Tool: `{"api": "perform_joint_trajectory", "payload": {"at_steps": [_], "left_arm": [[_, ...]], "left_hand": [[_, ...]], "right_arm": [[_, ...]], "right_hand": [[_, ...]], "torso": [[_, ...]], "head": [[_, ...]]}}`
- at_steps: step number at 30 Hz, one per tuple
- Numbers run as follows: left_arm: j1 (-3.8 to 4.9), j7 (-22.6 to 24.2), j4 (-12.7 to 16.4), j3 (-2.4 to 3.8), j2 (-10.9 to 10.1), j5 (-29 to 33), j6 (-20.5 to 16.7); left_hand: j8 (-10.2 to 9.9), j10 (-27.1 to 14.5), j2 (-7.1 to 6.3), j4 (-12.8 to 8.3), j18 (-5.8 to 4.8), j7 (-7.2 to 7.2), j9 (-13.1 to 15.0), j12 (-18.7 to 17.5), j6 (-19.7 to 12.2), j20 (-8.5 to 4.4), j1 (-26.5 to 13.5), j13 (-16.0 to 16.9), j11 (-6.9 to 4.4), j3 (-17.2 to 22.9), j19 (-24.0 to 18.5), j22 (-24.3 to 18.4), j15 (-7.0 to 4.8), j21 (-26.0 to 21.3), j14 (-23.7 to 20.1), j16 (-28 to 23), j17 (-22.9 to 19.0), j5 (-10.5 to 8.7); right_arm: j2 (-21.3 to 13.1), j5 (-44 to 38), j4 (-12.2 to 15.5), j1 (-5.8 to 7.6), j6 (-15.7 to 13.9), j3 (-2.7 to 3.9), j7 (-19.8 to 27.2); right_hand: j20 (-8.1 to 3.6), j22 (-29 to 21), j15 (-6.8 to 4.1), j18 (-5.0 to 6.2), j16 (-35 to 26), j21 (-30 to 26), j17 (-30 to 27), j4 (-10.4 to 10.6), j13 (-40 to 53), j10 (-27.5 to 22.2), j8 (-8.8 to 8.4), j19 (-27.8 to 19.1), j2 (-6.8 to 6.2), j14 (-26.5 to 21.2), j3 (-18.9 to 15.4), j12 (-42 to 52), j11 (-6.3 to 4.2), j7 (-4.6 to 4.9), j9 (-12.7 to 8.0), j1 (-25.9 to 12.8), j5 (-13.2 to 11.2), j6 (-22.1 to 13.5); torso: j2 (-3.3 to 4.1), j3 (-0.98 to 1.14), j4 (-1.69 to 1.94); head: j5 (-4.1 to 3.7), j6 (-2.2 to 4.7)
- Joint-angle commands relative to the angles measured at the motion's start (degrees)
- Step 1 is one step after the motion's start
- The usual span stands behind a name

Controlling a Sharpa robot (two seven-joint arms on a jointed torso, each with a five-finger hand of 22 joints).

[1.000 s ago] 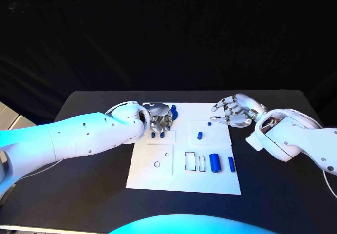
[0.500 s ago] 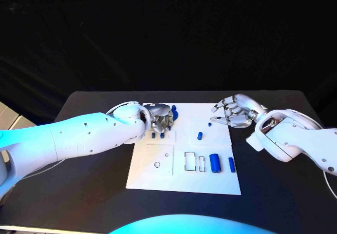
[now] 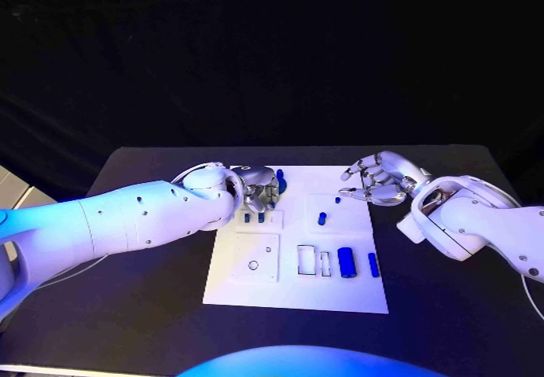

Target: Assemble the parts on the task board

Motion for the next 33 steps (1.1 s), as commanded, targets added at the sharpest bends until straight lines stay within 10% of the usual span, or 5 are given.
{"api": "perform_joint_trajectory", "payload": {"at_steps": [1,10,23,33], "left_arm": [[-0.13,1.0,0.0,-0.07,0.2,0.5,-1.7],[-0.15,1.6,0.5,0.42,-0.5,2.2,-3.0],[-0.06,1.8,4.5,3.26,-4.5,12.2,-1.1],[0.11,0.6,5.8,3.98,-7.7,13.7,1.8]], "left_hand": [[-0.2,1.0,0.88,-0.7,-0.37,-0.17,0.3,-0.6,0.8,-0.18,-0.1,0.2,-0.20,0.2,0.8,1.0,-0.24,0.8,0.8,0.3,0.7,-0.15],[-1.1,2.5,0.67,-0.7,-0.55,-0.28,0.8,-2.9,1.9,-0.30,-2.3,-0.1,-0.31,0.0,1.5,1.8,-0.28,1.4,1.5,0.3,0.8,-0.29],[-1.5,3.4,0.68,-0.9,-0.65,-0.27,1.0,-4.2,2.3,-0.40,-2.8,-0.2,-0.36,0.2,2.1,2.2,-0.35,1.7,1.9,0.5,1.2,-0.14],[-1.8,3.6,0.56,-1.0,-0.69,-0.21,1.0,-4.8,2.3,-0.41,-3.1,-0.3,-0.30,0.2,2.2,2.3,-0.32,1.8,2.0,0.4,1.1,-0.14]], "right_arm": [[0.0,-0.5,0.1,-0.02,0.3,0.01,0.4],[0.0,-0.5,0.1,-0.03,0.4,0.01,0.4],[0.0,-0.7,-0.1,-0.03,0.5,0.01,0.2],[-0.2,-0.7,-0.1,-0.03,0.6,0.01,-0.1]], "right_hand": [[-0.22,3.8,0.11,1.11,-0.2,0.0,5.5,0.1,0.0,0.1,0.21,-0.2,-0.08,3.2,0.4,0.0,-0.07,-0.14,0.0,-0.4,0.2,0.1],[-0.23,3.8,0.10,1.11,-0.2,0.0,5.6,0.1,0.1,0.2,0.25,-0.2,-0.07,3.2,0.4,0.1,-0.08,-0.15,0.0,-0.4,0.2,0.1],[-0.24,3.8,0.09,1.11,-0.2,0.0,5.5,0.1,0.0,0.2,0.29,-0.2,-0.10,3.2,0.4,0.0,-0.10,-0.17,0.0,-0.4,0.2,0.2],[-0.24,3.8,0.09,1.11,-0.2,0.0,5.5,0.1,0.0,0.2,0.29,-0.2,-0.10,3.2,0.4,0.0,-0.10,-0.17,0.0,-0.4,0.2,0.2]], "torso": [[-0.04,-0.01,0.02],[-0.07,-0.09,0.09],[-0.13,-0.01,0.12],[-0.10,-0.01,0.26]], "head": [[-0.01,0.11],[-0.02,0.36],[0.20,0.51],[0.25,0.27]]}}
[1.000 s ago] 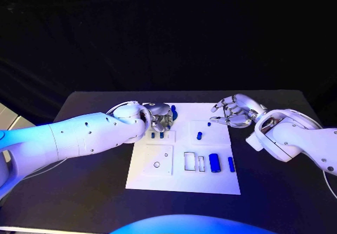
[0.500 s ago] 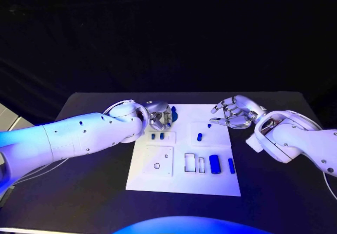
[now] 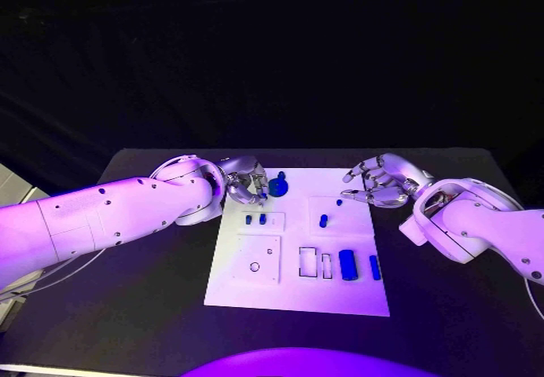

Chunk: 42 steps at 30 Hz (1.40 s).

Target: Assemble the parts on the task board

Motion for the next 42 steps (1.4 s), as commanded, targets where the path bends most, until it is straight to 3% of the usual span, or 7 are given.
{"api": "perform_joint_trajectory", "payload": {"at_steps": [1,21,42], "left_arm": [[0.09,-0.4,-0.2,0.07,0.0,2.0,2.3],[0.04,-0.7,-3.3,-0.44,1.0,0.1,3.4],[-0.12,-0.6,-4.5,-0.83,2.4,-0.4,4.1]], "left_hand": [[-0.3,0.3,-0.05,-0.2,-0.70,0.06,0.1,-0.3,0.2,0.00,-0.7,-0.1,0.02,-0.2,0.2,0.0,-0.02,0.3,0.4,0.2,0.0,-0.03],[-0.4,0.5,0.01,-0.4,-0.71,0.04,0.1,-0.6,0.3,0.00,-0.6,-0.1,0.00,0.0,0.3,0.0,-0.03,0.3,0.4,0.2,-0.1,-0.04],[-0.6,0.6,0.06,-0.6,-0.61,0.06,0.2,-0.9,0.4,-0.01,-0.5,-0.1,0.01,0.0,-0.1,-0.4,-0.03,0.1,0.2,0.0,-0.6,-0.07]], "right_arm": [[-0.1,-0.6,0.0,-0.03,0.6,0.00,0.1],[-0.1,-0.9,0.1,-0.03,0.5,0.00,-0.1],[-0.1,-1.1,0.2,-0.03,0.4,0.00,0.0]], "right_hand": [[-0.25,3.7,0.07,1.12,-0.2,-0.1,5.6,0.1,-0.1,0.1,0.31,-0.2,-0.15,3.2,0.4,-0.1,-0.11,-0.18,0.0,-0.5,0.2,0.2],[-0.26,3.6,0.07,1.14,-0.3,-0.2,5.4,0.1,-0.2,0.1,0.32,-0.2,-0.18,3.2,0.4,-0.1,-0.12,-0.18,0.0,-0.5,0.2,0.2],[-0.28,3.6,0.05,1.16,-0.4,-0.4,5.4,0.1,-0.2,0.1,0.34,-0.2,-0.23,3.2,0.4,-0.2,-0.14,-0.20,0.0,-0.6,0.2,0.2]], "torso": [[0.06,-0.01,0.13],[0.09,0.01,0.05],[0.10,-0.01,0.04]], "head": [[0.02,-0.09],[0.11,-0.32],[-0.31,-0.38]]}}
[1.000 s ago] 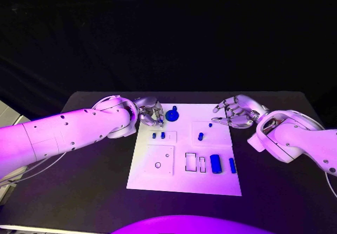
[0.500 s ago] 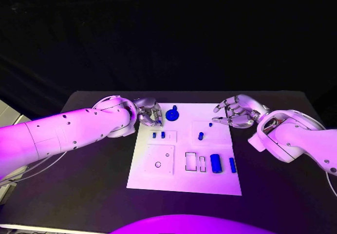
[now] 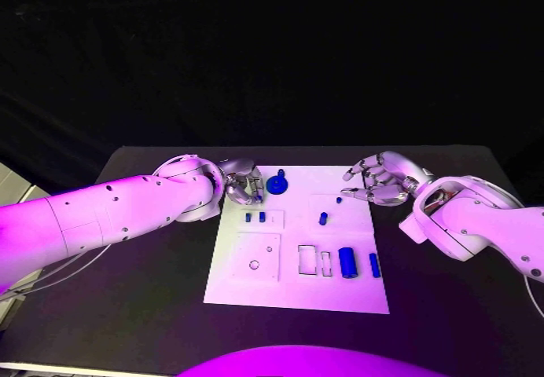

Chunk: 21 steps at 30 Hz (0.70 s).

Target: Assemble the parts on the task board

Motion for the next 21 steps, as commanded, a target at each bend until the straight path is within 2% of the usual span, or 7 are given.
{"api": "perform_joint_trajectory", "payload": {"at_steps": [1,5,21], "left_arm": [[-0.02,0.1,0.0,0.01,0.2,-0.6,1.1],[-0.02,-0.2,-0.2,0.01,0.4,-0.6,1.5],[-0.02,-0.5,0.0,0.00,0.0,-0.3,2.6]], "left_hand": [[-0.4,0.2,0.06,-0.3,-0.61,0.05,0.0,-0.3,0.4,-0.01,-0.5,-0.1,0.00,0.0,-0.1,-0.1,-0.03,0.1,0.2,0.0,-0.1,-0.07],[-0.4,0.2,0.06,-0.3,-0.61,0.05,0.0,-0.3,0.4,-0.01,-0.5,-0.1,0.00,0.0,-0.1,-0.1,-0.03,0.1,0.2,0.0,-0.1,-0.07],[-0.6,0.4,0.16,-0.7,-0.64,0.10,0.1,-0.8,0.5,-0.01,-0.2,0.0,0.02,0.2,0.0,0.0,-0.03,0.1,0.0,-0.1,-0.3,-0.12]], "right_arm": [[0.0,-0.7,0.1,-0.03,0.4,0.01,0.3],[0.0,-0.8,0.2,-0.03,0.4,0.01,0.3],[-0.1,-0.8,0.2,-0.03,0.4,0.01,0.3]], "right_hand": [[-0.28,3.6,0.04,1.16,-0.4,-0.4,5.4,-0.1,0.0,0.1,0.34,-0.2,-0.23,3.2,0.3,-0.2,-0.14,-0.20,0.0,-0.6,0.2,0.2],[-0.28,3.6,0.04,1.16,-0.4,-0.4,5.4,-0.1,0.0,0.1,0.34,-0.2,-0.23,3.2,0.3,-0.2,-0.14,-0.20,0.0,-0.6,0.2,0.2],[-0.28,3.6,0.04,1.16,-0.4,-0.4,5.4,-0.1,0.0,0.1,0.34,-0.2,-0.23,3.2,0.3,-0.2,-0.14,-0.20,0.0,-0.6,0.2,0.2]], "torso": [[-0.03,0.01,-0.02],[-0.05,0.05,0.00],[-0.04,-0.05,0.05]], "head": [[-0.21,0.08],[-0.11,0.00],[-0.18,-0.15]]}}
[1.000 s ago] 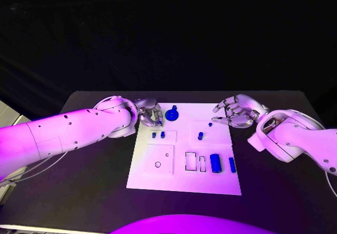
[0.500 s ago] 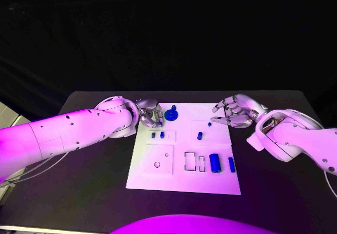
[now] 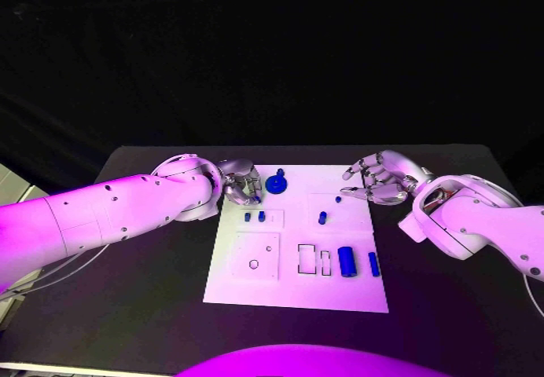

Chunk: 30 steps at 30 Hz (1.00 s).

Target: Assemble the parts on the task board

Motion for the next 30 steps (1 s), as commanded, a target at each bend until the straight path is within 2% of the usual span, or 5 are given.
{"api": "perform_joint_trajectory", "payload": {"at_steps": [1,5,14,22,30], "left_arm": [[-0.01,0.0,0.3,0.00,-0.1,0.3,1.2],[-0.01,0.1,0.4,0.00,-0.2,0.5,0.9],[-0.01,0.4,0.0,0.00,0.2,1.1,0.8],[-0.01,0.6,-0.5,-0.03,0.8,1.6,1.4],[0.00,0.5,-1.1,-0.15,1.3,1.9,2.3]], "left_hand": [[-0.3,0.4,0.16,-0.3,-0.64,0.10,0.1,-0.2,0.5,-0.01,-0.2,0.0,0.02,0.0,0.0,0.0,-0.03,0.1,0.0,-0.1,0.1,-0.12],[-0.3,0.5,0.21,-0.3,-0.65,0.11,0.1,-0.3,0.5,-0.01,-0.2,0.0,0.01,0.0,0.0,0.1,-0.03,0.2,0.0,0.0,0.2,-0.12],[-0.5,0.6,0.24,-0.3,-0.60,0.17,0.2,-0.5,0.6,0.01,-0.4,0.0,0.08,-0.1,-0.2,-0.1,0.02,0.0,0.0,-0.1,0.0,-0.16],[-0.6,0.6,0.23,-0.2,-0.59,0.18,0.2,-0.7,0.6,0.04,-0.7,0.1,0.12,-0.2,-0.3,-0.3,0.07,-0.1,-0.1,-0.1,0.0,-0.18],[-0.6,0.7,0.24,-0.2,-0.60,0.17,0.2,-0.8,0.6,0.06,-0.8,0.1,0.12,-0.2,-0.3,-0.2,0.08,-0.1,-0.1,-0.1,-0.1,-0.20]], "right_arm": [[0.0,-0.6,0.1,-0.03,0.4,0.01,0.3],[0.0,-0.6,0.1,-0.03,0.4,0.01,0.3],[0.1,-0.6,0.0,-0.03,0.5,0.01,0.3],[0.2,-0.6,0.1,-0.03,0.5,0.01,0.3],[0.1,-0.6,0.1,-0.03,0.5,0.01,0.2]], "right_hand": [[-0.28,3.6,0.04,1.16,-0.4,-0.4,5.4,-0.1,0.0,0.1,0.34,-0.2,-0.23,3.2,0.3,-0.2,-0.14,-0.20,0.0,-0.6,0.2,0.2],[-0.28,3.6,0.04,1.16,-0.4,-0.4,5.4,-0.1,0.0,0.1,0.34,-0.2,-0.23,3.2,0.3,-0.2,-0.14,-0.20,0.0,-0.6,0.2,0.2],[-0.28,3.6,0.04,1.16,-0.4,-0.4,5.4,-0.1,0.0,0.1,0.34,-0.2,-0.23,3.2,0.3,-0.2,-0.14,-0.20,0.0,-0.6,0.2,0.2],[-0.28,3.6,0.04,1.16,-0.4,-0.4,5.4,-0.1,0.0,0.1,0.34,-0.2,-0.23,3.2,0.3,-0.2,-0.14,-0.20,0.0,-0.6,0.2,0.2],[-0.28,3.6,0.04,1.16,-0.4,-0.4,5.4,-0.1,0.0,0.1,0.34,-0.2,-0.23,3.2,0.3,-0.2,-0.14,-0.20,0.0,-0.6,0.2,0.2]], "torso": [[0.02,-0.05,0.02],[0.02,-0.06,0.08],[0.01,0.00,-0.03],[0.01,0.12,-0.10],[0.01,0.06,-0.07]], "head": [[0.04,0.00],[-0.01,-0.10],[0.03,-0.04],[-0.02,-0.02],[-0.18,-0.07]]}}
